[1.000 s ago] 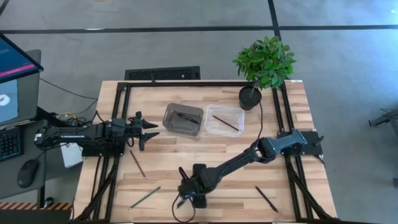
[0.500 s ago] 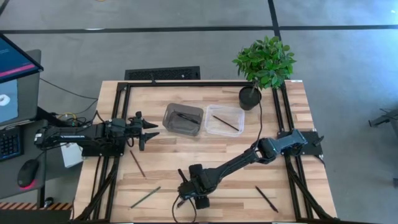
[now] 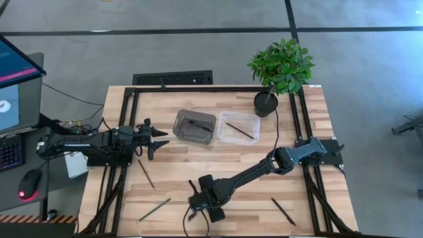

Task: Sort pens & pencils
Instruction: Put the left black pen into the black bin

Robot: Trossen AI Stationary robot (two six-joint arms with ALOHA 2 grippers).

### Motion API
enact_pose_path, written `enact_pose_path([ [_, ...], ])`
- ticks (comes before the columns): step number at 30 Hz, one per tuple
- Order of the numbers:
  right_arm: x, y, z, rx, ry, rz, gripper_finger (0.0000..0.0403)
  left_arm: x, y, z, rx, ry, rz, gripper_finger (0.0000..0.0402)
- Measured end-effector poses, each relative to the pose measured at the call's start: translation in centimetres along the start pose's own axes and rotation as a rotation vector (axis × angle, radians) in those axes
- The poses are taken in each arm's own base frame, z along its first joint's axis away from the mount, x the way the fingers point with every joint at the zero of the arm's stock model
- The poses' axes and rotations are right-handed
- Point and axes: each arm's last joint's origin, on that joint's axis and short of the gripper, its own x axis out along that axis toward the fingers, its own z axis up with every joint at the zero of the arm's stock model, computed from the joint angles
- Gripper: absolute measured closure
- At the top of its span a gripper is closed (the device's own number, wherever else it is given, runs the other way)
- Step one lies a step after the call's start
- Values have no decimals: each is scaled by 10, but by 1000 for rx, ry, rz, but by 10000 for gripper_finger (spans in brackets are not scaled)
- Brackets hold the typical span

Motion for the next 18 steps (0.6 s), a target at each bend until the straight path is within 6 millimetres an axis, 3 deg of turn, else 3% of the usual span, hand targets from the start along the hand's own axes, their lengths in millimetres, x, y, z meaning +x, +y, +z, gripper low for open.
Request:
enact_pose_path([
  [8,0,2,-2,-10,18,29,163,0,0,0,0,0,0,228],
  [18,0,2,0,-13,-5,-17,227,0,0,0,0,0,0,228],
])
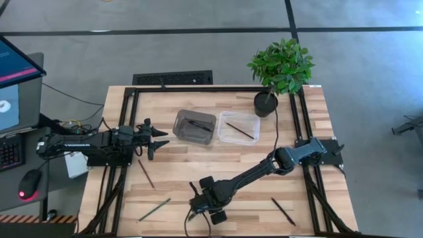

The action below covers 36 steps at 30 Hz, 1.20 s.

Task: Sort pens & pencils
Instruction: Put the left black pen into the black bin

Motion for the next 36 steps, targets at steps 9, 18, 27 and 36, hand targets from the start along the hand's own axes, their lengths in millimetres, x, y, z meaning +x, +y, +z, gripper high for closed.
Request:
enact_pose_path([
  [9,0,0,1,-18,-12,-5,250,0,0,0,0,0,0,228],
  [18,0,1,4,-28,-39,-7,258,0,0,0,0,0,0,228],
  [27,0,1,5,-28,-55,-8,309,0,0,0,0,0,0,228],
  [36,0,0,5,-5,-55,-9,342,0,0,0,0,0,0,228],
])
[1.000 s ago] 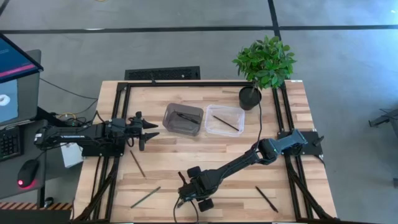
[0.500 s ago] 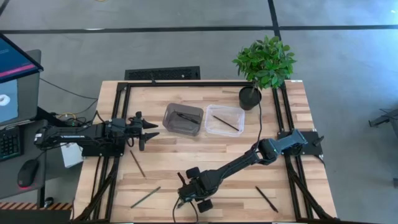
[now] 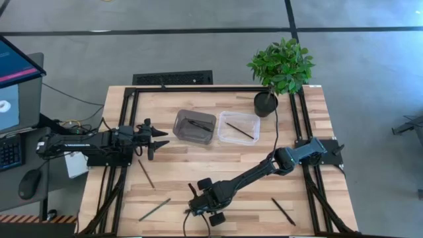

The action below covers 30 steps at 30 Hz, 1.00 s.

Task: Sort pens & pencils
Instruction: Put the left black pen into the black bin

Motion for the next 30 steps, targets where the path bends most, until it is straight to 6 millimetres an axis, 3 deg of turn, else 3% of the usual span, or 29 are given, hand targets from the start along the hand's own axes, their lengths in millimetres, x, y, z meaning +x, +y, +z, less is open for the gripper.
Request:
enact_pose_path([
  [30,0,-1,-1,42,7,5,334,0,0,0,0,0,0,228],
])
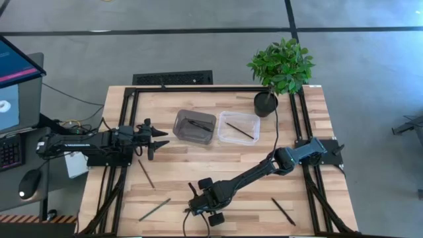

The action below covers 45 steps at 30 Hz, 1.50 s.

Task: Sort pens & pencils
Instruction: Put the left black pen into the black bin

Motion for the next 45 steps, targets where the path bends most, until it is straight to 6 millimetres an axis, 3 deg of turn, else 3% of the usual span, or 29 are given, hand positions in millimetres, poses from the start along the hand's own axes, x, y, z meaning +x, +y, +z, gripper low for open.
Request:
enact_pose_path([
  [14,0,1,0,-1,1,6,281,0,0,0,0,0,0,228],
  [21,0,0,0,-1,1,6,288,0,0,0,0,0,0,228],
  [31,0,0,0,-1,3,1,328,0,0,0,0,0,0,228],
  [45,-2,0,0,-1,0,2,330,0,0,0,0,0,0,228],
])
